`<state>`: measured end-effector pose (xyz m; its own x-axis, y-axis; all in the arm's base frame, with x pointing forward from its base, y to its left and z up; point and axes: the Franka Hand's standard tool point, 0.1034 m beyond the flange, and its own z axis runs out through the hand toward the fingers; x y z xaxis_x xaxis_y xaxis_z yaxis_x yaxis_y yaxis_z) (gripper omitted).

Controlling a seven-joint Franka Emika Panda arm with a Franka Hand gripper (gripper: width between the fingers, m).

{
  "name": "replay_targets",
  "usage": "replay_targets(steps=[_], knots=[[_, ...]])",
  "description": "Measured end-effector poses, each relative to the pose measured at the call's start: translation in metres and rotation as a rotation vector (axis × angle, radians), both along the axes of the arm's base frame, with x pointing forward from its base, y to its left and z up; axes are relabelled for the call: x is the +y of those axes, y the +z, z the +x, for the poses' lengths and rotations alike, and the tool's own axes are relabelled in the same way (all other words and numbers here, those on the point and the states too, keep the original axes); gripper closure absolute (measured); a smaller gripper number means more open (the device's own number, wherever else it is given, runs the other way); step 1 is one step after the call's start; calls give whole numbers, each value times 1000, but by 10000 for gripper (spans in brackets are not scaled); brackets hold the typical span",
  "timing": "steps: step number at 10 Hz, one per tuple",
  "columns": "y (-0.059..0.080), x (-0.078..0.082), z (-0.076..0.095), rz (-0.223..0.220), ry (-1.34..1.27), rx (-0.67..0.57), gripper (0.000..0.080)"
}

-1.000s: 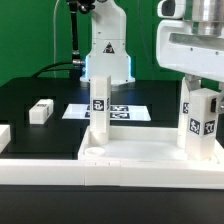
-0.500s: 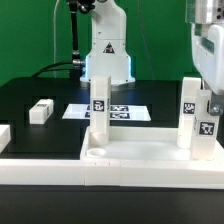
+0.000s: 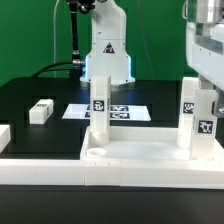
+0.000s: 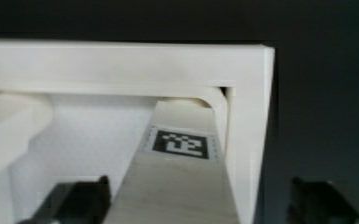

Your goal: Assemble desk

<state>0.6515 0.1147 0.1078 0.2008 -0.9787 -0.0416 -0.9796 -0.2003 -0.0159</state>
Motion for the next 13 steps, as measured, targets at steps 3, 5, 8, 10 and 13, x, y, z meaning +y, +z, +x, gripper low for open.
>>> replay_targets(steps=[3,5,8,10,13], knots=[[-4,7,-5,-12,293,-13,153],[-4,5,-4,-15,421,-18,150],[6,1,-2,-49,903,-72,150],[4,-4,-3,-64,1090,-92,150],[4,-5,-2,-67,1142,-94,177]])
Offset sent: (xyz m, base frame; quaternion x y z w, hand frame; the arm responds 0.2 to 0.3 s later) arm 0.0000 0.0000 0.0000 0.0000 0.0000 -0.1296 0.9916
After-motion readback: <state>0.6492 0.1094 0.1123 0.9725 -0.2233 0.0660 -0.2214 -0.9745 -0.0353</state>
